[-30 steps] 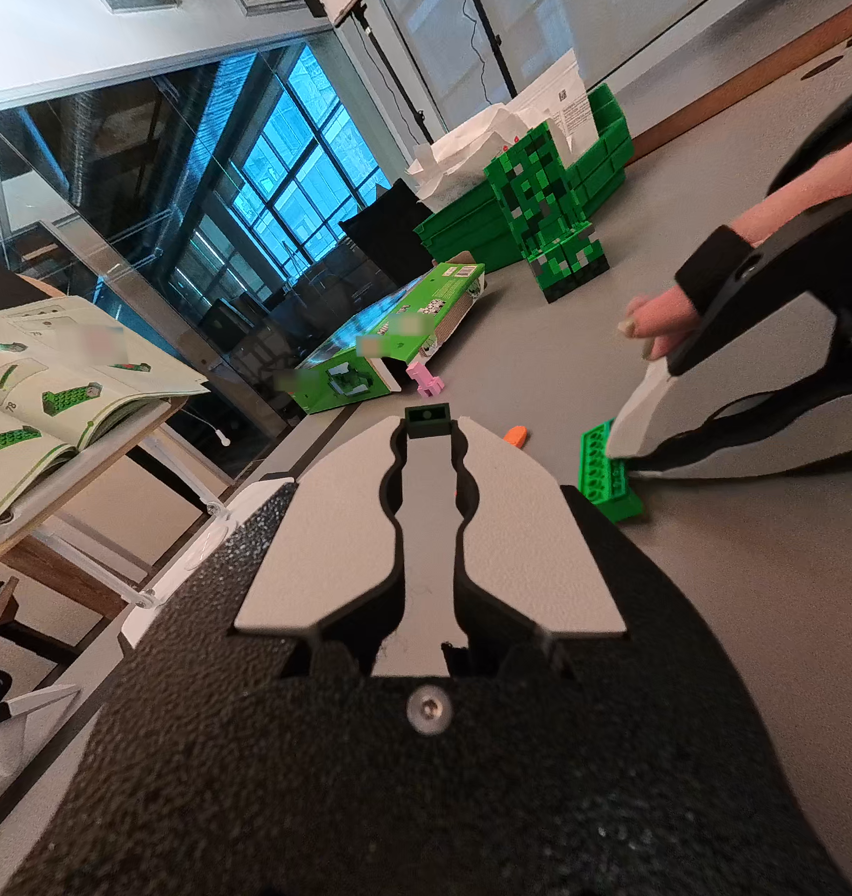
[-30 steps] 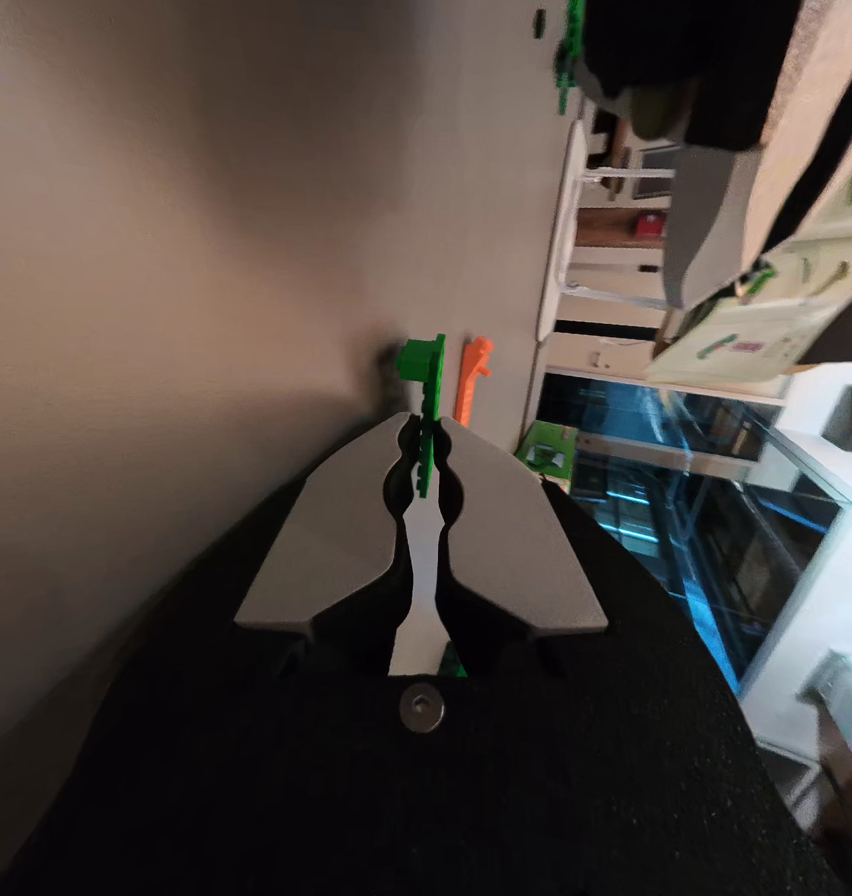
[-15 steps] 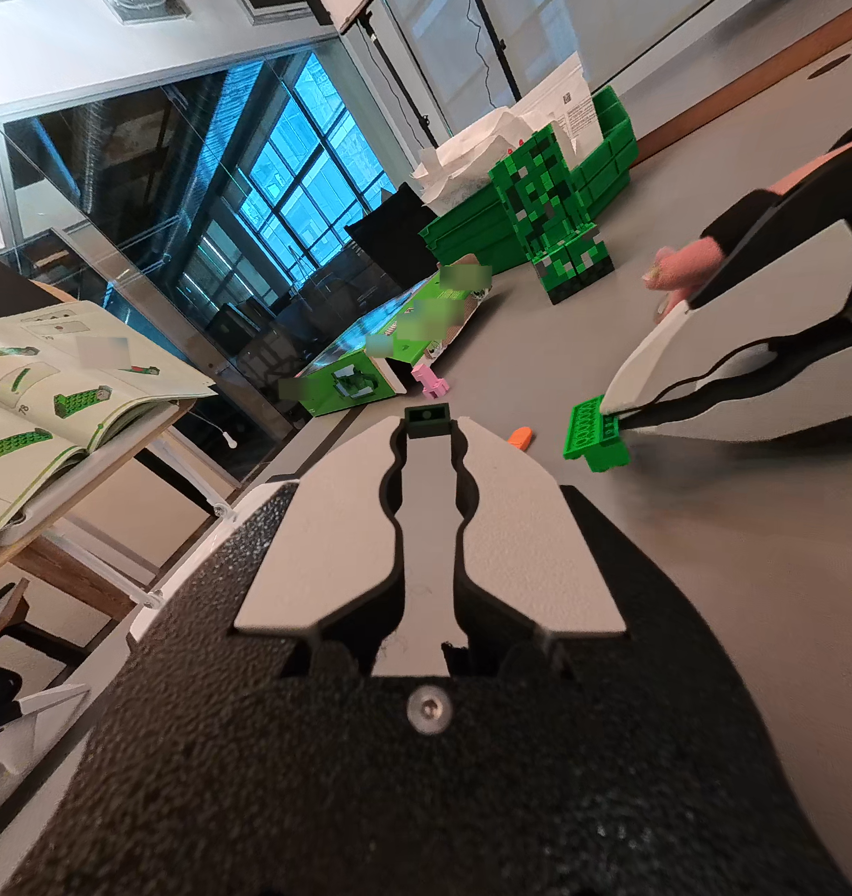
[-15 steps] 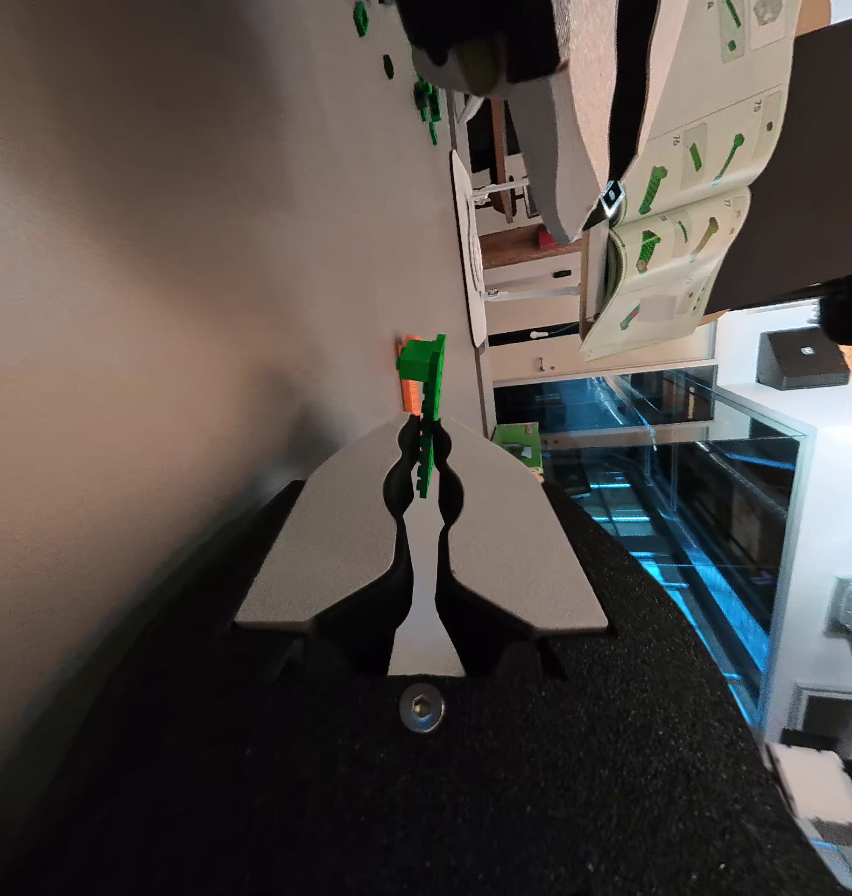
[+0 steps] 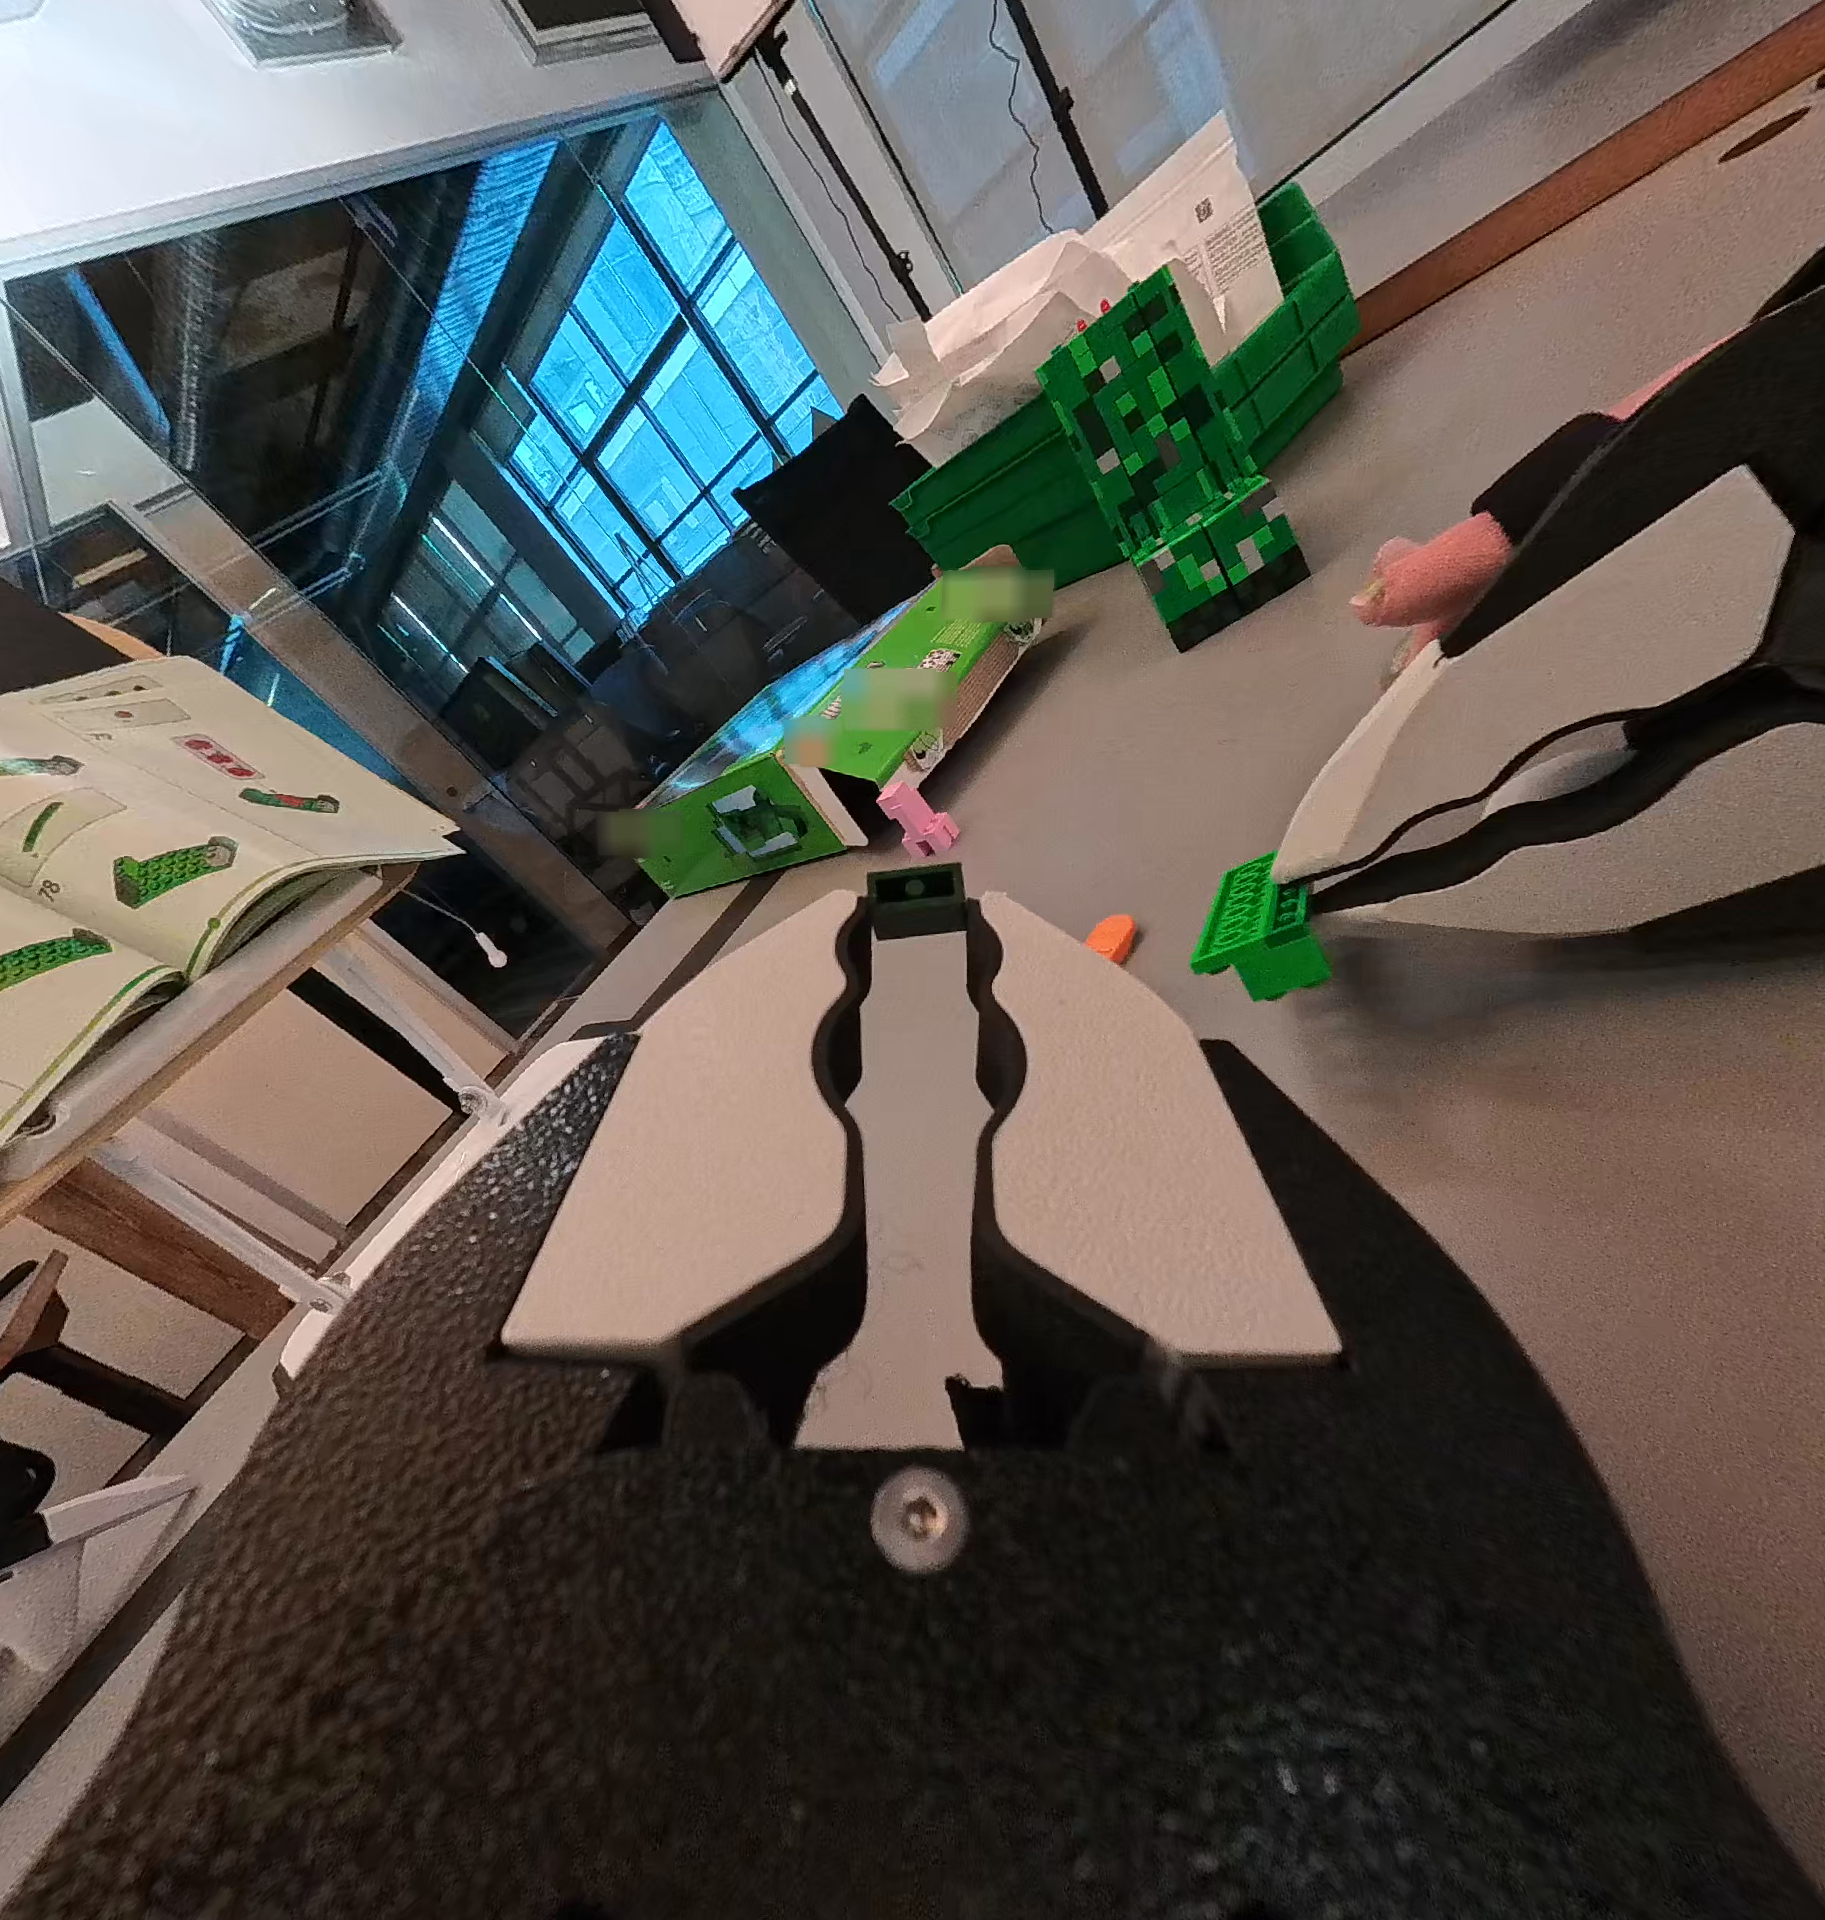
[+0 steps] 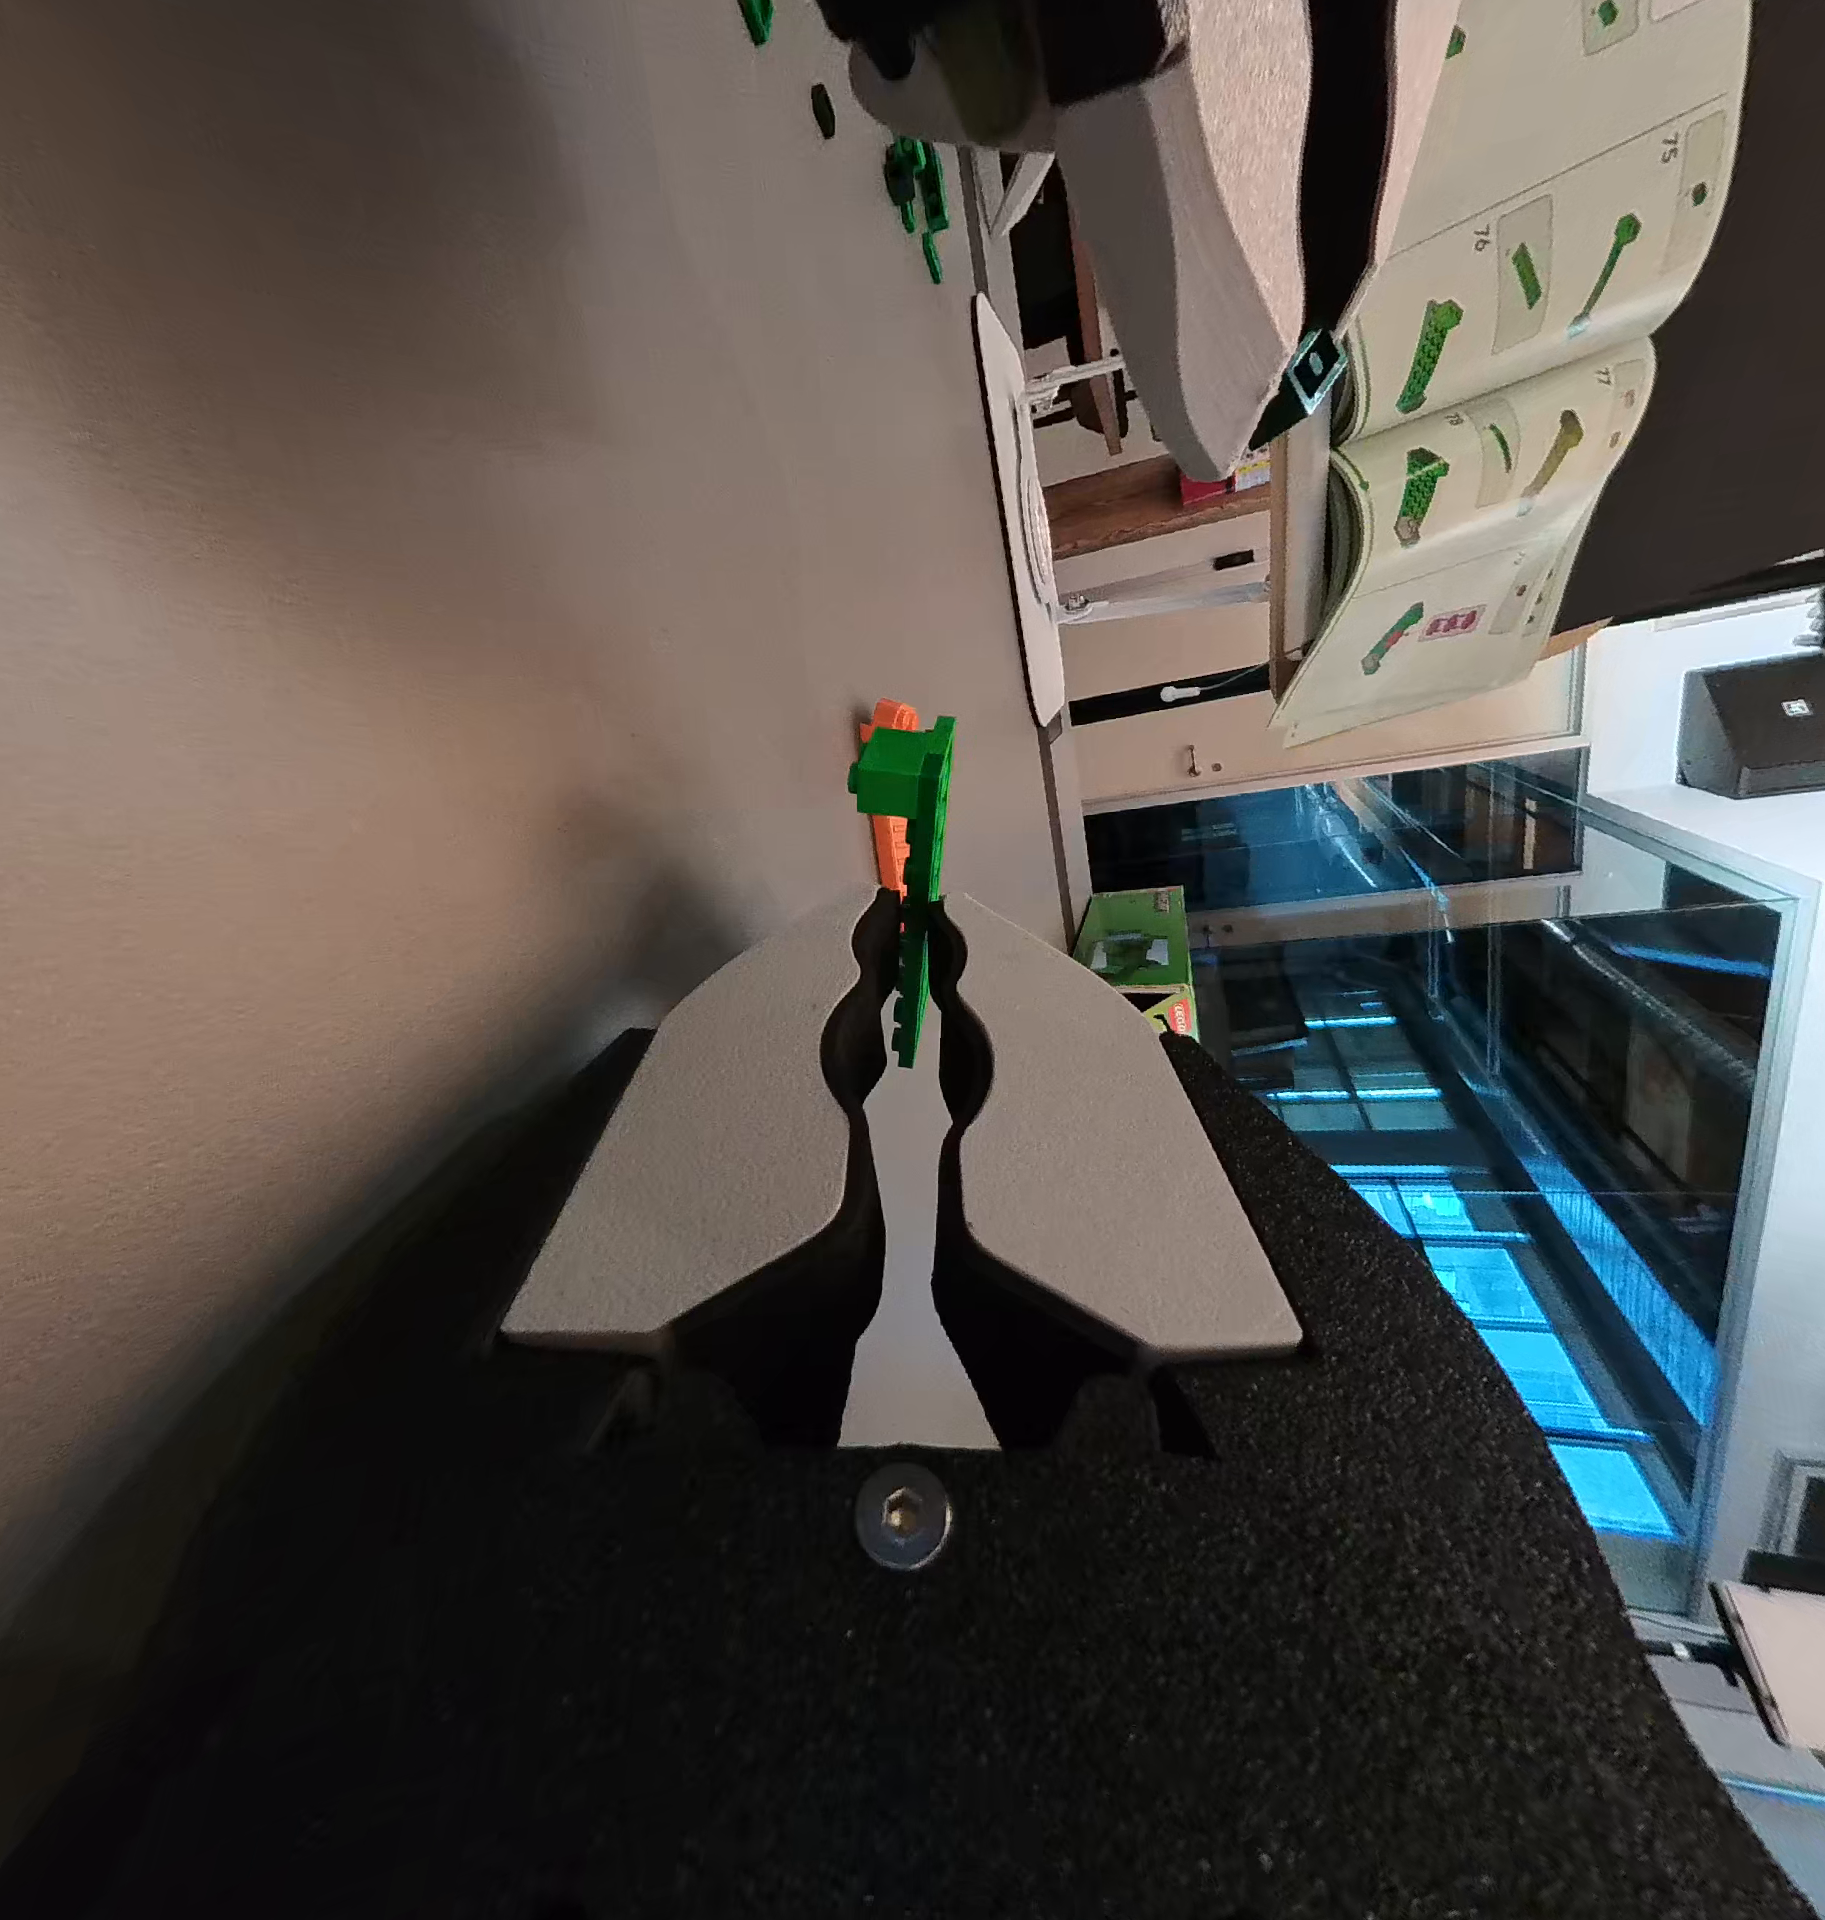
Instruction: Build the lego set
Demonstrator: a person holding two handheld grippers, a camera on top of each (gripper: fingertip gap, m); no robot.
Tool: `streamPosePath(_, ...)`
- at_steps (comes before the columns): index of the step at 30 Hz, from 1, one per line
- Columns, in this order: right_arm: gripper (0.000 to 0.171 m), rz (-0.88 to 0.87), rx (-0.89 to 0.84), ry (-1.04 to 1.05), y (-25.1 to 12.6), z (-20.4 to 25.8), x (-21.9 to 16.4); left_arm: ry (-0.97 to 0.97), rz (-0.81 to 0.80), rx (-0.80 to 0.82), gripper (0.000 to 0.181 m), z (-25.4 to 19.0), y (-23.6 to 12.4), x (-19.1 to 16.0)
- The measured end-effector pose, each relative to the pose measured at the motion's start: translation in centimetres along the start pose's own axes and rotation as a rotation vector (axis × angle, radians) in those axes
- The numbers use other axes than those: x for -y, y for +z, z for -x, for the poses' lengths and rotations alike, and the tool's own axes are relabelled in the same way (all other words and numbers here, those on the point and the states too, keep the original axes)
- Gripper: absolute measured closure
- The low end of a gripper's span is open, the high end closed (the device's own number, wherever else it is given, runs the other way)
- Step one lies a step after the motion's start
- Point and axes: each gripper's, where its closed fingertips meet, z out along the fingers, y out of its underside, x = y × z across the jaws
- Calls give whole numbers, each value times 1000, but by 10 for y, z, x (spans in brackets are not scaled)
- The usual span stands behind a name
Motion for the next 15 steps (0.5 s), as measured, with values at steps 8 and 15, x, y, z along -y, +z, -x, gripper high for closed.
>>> streamPosePath(8,166,2,1,5,0,0,0,0,1,1,165,0,0,-1)
streamPosePath(15,166,6,1,14,1,-1,-1,-2,2,2,165,1,0,-1)
